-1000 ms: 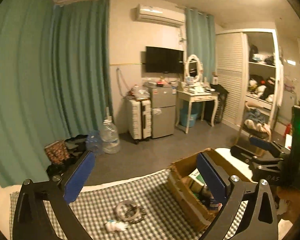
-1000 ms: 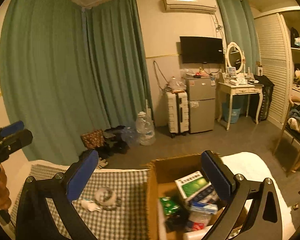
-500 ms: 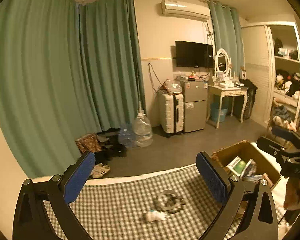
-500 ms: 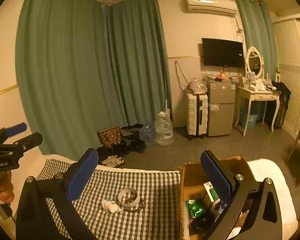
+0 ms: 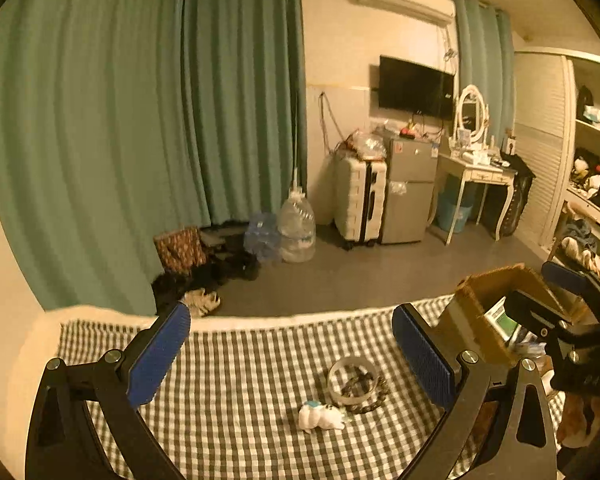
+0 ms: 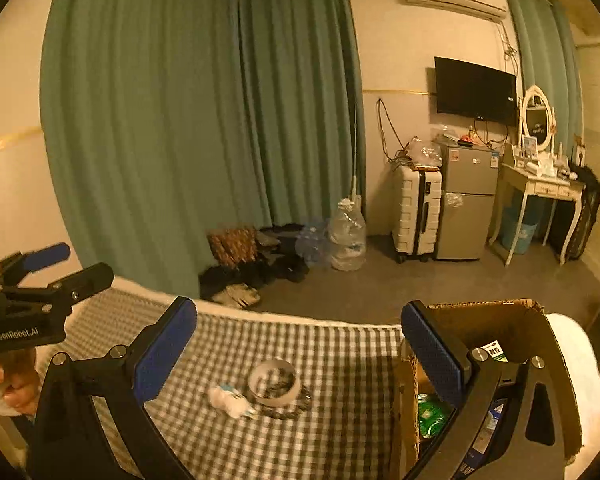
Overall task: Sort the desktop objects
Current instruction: 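Move both grippers back over the plush toy and tape roll, then grasp the white plush toy with the left gripper while the right gripper grasps the tape roll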
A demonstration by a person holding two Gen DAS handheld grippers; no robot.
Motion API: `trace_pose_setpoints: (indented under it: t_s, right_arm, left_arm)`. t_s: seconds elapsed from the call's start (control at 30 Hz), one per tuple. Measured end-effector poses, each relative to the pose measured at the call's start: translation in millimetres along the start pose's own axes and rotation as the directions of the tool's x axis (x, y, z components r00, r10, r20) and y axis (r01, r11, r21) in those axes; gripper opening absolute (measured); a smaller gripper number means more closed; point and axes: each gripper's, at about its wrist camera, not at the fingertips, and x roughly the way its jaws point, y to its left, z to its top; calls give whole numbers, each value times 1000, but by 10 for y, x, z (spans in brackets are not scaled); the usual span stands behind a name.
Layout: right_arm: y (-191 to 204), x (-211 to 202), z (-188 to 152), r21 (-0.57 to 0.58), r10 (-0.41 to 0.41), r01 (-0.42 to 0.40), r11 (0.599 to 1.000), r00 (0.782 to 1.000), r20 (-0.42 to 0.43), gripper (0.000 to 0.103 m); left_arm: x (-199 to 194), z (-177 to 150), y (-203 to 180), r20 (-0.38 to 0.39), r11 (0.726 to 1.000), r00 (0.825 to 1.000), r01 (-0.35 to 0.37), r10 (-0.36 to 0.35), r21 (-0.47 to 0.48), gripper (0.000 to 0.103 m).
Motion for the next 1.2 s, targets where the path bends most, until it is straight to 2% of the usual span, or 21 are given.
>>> trace_pose_setpoints:
  t_s: [0.3,0.47,0.57,0.63,0.7,0.77,0.83,0.9,1.0,1.03,1.13,1.2]
  right_arm:
    - [193,668,-446,-86,29,-37,996,995,-99,103]
    - [187,1180,-743,-80,50,-67,995,978,-200,103]
    - [157,1459,-923,-99,10,-34,995,973,-229,103]
    - [131,1609,-1034,-86,20,-43,995,968,-252,101]
    - [114,1723,-1099,-84,24,-48,995,962,-271,94]
    - [94,1886,-1205,-97,4,-35,995,953,-302,81]
    - [58,2047,-1297,-98,5,-41,994,939,-344,73]
    - [40,2132,-1338,-105,-3,-36,994,934,-356,69]
    - [20,2264,-1388,-96,-4,-35,995,925,-379,59]
    - [26,2295,-1401,-97,-9,-32,995,922,-388,53]
    - [71,2407,-1467,-116,-27,-24,993,905,-425,39]
    - [80,2443,-1491,-120,-30,-26,992,897,-440,28]
  left_arm:
    - [744,-620,239,-140,999,990,-10,5,-32,103]
    - [1087,-1012,335,-204,998,979,10,-24,-68,103]
    - [1249,-1268,310,-227,999,973,31,-40,-45,103]
    - [1333,-1411,259,-236,999,970,47,-50,-20,103]
    - [1389,-1535,193,-238,997,969,71,-71,-9,103]
    - [1424,-1615,106,-232,994,967,112,-110,-6,103]
    - [1495,-1676,0,-244,991,961,137,-131,7,103]
    - [1573,-1709,-82,-259,987,953,163,-155,10,103]
    - [1680,-1732,-156,-270,986,950,167,-155,21,103]
    - [1713,-1736,-164,-277,986,948,167,-154,22,103]
    - [1874,-1795,-199,-350,983,924,178,-155,35,103]
    - [1885,-1818,-157,-348,980,921,196,-177,20,87]
